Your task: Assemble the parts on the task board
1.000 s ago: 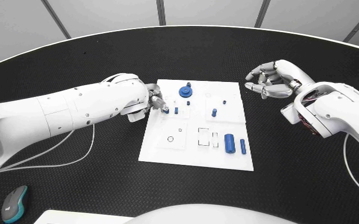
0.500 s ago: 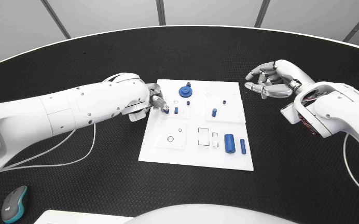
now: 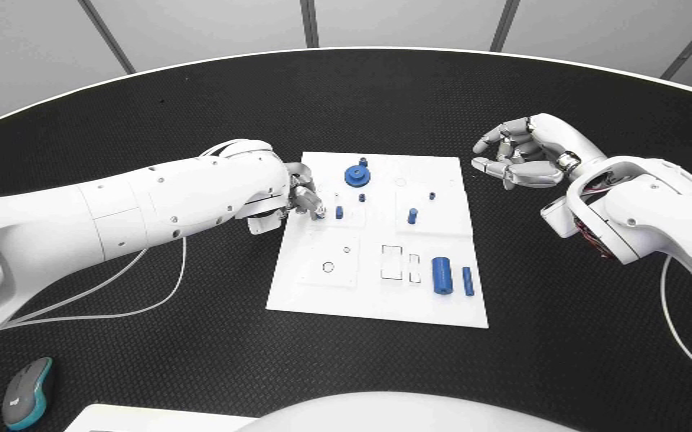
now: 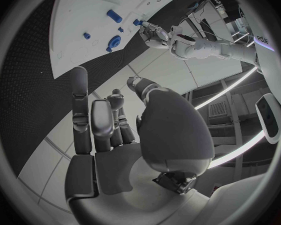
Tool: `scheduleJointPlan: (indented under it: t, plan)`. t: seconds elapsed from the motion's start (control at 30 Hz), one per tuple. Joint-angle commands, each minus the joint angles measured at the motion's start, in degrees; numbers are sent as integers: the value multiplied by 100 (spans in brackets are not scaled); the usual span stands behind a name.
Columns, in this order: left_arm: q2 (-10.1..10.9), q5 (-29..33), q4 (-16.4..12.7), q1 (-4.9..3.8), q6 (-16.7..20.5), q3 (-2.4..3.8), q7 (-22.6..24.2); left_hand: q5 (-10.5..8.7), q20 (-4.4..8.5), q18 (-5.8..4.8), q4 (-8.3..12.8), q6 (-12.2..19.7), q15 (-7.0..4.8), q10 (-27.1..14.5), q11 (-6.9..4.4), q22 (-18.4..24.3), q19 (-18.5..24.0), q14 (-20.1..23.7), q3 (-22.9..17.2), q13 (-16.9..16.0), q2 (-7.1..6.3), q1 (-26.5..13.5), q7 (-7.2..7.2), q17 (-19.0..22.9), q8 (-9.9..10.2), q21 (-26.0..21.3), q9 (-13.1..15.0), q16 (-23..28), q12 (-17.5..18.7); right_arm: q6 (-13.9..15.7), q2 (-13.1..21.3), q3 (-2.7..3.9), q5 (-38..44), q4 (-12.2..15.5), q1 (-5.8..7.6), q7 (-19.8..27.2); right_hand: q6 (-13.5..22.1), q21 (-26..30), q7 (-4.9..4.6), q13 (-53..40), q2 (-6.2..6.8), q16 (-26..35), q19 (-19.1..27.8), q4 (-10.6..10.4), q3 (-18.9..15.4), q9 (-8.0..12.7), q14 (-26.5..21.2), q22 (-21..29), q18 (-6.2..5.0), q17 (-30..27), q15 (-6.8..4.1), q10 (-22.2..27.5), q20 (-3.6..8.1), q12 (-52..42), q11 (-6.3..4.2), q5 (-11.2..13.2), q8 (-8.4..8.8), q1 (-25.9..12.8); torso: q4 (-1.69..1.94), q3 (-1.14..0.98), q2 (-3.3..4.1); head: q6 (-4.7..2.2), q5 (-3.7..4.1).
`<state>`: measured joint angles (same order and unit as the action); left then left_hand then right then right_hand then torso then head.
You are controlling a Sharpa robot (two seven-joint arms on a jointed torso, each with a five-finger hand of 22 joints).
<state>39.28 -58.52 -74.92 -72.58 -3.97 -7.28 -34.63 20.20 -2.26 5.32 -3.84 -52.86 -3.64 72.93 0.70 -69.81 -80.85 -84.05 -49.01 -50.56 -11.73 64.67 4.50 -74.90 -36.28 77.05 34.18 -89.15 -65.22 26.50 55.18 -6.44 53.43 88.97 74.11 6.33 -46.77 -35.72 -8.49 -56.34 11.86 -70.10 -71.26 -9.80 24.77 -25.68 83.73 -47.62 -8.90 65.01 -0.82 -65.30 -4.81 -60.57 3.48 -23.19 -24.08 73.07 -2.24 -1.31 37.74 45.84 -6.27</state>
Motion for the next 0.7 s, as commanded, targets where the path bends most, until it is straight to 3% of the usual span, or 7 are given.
scheduleJointPlan:
  t: [0.03,0.7]
  plan:
    - [-6,-1,10,0,32,0,-5,32,3,-81,773,-69,-37,189,-130,-6,-33,-569,-757,-5,54,-14,-46,-1416,-21,36,5,-38,-25,0,0,0,0,-1,0,0,37,23,10,1,14,29,-34,-19,28,9,35,-9,-77,5,-23,-13,-6,1,-10,-31,-33,13,4,-2,2,-2,6]
    - [-86,-1,129,0,104,0,-16,51,5,-79,771,-75,-38,179,-130,-1,-30,-564,-759,31,58,-22,-46,-1398,-23,33,2,-29,0,-3,20,0,0,13,0,-3,37,23,10,1,14,29,-34,-19,28,9,35,-9,-77,5,-23,-13,-6,1,-10,-31,-33,13,1,-1,6,14,18]
